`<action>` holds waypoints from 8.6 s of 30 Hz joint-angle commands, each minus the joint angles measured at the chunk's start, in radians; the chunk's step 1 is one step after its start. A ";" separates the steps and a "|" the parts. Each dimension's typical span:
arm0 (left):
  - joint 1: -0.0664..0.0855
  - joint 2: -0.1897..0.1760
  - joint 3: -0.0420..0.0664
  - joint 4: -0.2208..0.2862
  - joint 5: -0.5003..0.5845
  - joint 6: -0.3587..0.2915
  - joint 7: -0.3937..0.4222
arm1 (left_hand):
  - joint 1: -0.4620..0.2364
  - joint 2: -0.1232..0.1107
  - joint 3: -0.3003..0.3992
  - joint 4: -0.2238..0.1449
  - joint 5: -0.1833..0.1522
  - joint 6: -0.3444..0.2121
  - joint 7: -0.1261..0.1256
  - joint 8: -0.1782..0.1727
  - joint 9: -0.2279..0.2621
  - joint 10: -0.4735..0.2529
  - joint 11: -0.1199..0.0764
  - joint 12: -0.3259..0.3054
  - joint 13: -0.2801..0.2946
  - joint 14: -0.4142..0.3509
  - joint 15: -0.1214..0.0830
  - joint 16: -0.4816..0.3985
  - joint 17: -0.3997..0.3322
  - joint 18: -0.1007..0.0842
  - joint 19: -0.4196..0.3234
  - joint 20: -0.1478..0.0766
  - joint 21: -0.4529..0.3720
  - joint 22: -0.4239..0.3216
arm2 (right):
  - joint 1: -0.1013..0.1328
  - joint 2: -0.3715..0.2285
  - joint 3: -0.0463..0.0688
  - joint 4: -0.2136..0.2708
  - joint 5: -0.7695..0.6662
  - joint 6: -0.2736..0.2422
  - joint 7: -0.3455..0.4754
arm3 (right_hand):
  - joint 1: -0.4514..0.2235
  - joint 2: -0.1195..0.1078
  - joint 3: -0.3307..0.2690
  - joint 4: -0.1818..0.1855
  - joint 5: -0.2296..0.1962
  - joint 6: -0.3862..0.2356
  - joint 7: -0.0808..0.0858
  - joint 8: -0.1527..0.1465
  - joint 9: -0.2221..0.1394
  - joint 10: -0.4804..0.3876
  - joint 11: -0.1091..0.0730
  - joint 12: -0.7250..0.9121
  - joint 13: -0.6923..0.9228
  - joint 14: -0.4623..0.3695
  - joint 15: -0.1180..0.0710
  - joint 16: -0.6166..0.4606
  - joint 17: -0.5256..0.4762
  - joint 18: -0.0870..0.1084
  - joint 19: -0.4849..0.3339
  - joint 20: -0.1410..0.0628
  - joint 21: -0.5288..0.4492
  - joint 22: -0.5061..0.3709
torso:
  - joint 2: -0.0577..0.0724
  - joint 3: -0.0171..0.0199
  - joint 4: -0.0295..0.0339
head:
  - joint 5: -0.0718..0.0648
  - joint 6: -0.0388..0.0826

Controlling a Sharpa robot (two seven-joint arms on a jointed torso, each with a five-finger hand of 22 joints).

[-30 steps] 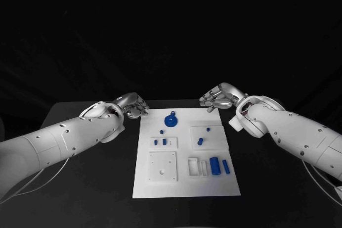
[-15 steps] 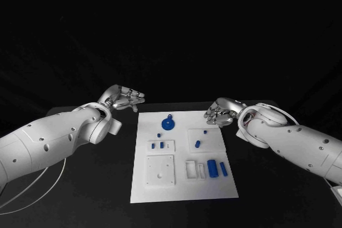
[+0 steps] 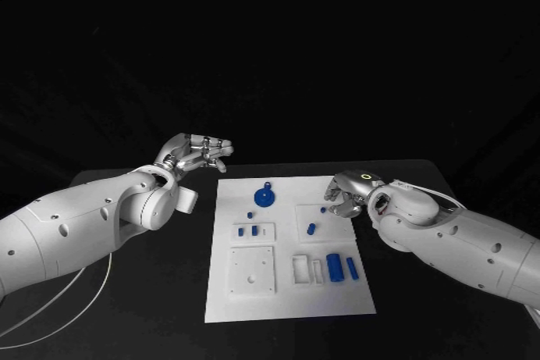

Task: Assemble the parts on the task board

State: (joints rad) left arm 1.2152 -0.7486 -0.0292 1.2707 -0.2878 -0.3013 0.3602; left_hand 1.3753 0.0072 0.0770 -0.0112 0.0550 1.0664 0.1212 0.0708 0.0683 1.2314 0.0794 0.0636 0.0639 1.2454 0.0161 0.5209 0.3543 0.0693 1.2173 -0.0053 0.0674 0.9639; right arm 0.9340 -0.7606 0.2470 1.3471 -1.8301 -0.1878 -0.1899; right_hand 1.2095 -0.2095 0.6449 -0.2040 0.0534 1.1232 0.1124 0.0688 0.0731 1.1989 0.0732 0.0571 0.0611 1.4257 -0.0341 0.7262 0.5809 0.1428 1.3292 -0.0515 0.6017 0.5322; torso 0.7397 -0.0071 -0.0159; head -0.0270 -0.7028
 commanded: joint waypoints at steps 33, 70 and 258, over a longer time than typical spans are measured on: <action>0.001 0.013 0.001 0.002 0.001 0.070 0.018 | 0.017 0.027 -0.044 -0.015 0.004 -0.005 0.004 0.001 -0.001 -0.034 0.008 -0.001 -0.001 0.002 0.004 -0.026 0.029 0.005 0.009 0.005 0.004 -0.053 | -0.006 0.072 -0.052 -0.060 -0.106 -0.041 -0.038 | 0.004 0.019 0.035 -0.012 -0.003 0.031 -0.008 -0.005 0.003 0.061 -0.017 0.001 0.000 0.004 -0.004 0.032 0.037 0.006 0.007 -0.007 -0.020 0.160 | 0.003 0.0049 0.0000 | 0.013 -0.005; 0.001 0.007 0.001 -0.010 -0.029 0.079 -0.003 | 0.019 0.028 -0.054 -0.016 0.001 -0.011 0.007 -0.001 -0.001 -0.047 0.011 0.000 -0.001 0.000 0.006 -0.025 0.033 0.006 0.008 0.007 0.005 -0.058 | -0.014 0.077 -0.054 -0.047 -0.191 -0.098 -0.128 | 0.025 0.107 0.070 -0.060 -0.005 0.138 -0.037 -0.004 0.070 0.193 -0.058 0.003 0.008 0.029 -0.040 0.010 0.072 -0.034 0.032 -0.048 -0.054 0.311 | 0.002 0.0032 -0.0017 | 0.011 -0.016; 0.000 0.124 -0.010 -0.103 -0.029 0.052 -0.068 | 0.010 0.022 -0.055 0.009 0.017 -0.019 0.008 0.002 -0.001 -0.054 0.014 0.001 0.000 -0.016 0.010 -0.015 0.034 0.007 0.001 0.012 0.004 -0.051 | -0.250 0.187 -0.051 0.158 -0.134 -0.156 -0.067 | -0.009 0.013 0.084 -0.047 0.007 0.019 0.000 -0.006 0.006 -0.016 0.004 0.001 -0.001 0.013 -0.004 0.000 0.084 0.019 0.111 -0.007 -0.326 0.616 | 0.000 0.0007 -0.0015 | 0.301 -0.103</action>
State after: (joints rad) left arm 1.2148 -0.6255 -0.0393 1.1662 -0.3240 -0.2724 0.2939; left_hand 1.3967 0.0295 0.0217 -0.0075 0.0727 1.0503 0.1302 0.0705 0.0673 1.1842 0.0925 0.0635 0.0641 1.2343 0.0271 0.5027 0.3898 0.0695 1.2222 0.0037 0.0731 0.9144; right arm 0.6874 -0.5729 0.1992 1.5081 -1.9794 -0.3772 -0.2540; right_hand 1.2005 -0.1895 0.7270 -0.2561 0.0660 1.1488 0.1155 0.0657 0.0804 1.1914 0.0772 0.0589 0.0611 1.4390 -0.0475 0.7223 0.6658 0.1475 1.4414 -0.0638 0.2792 1.1473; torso 0.7397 -0.0065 -0.0173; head 0.2753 -0.8049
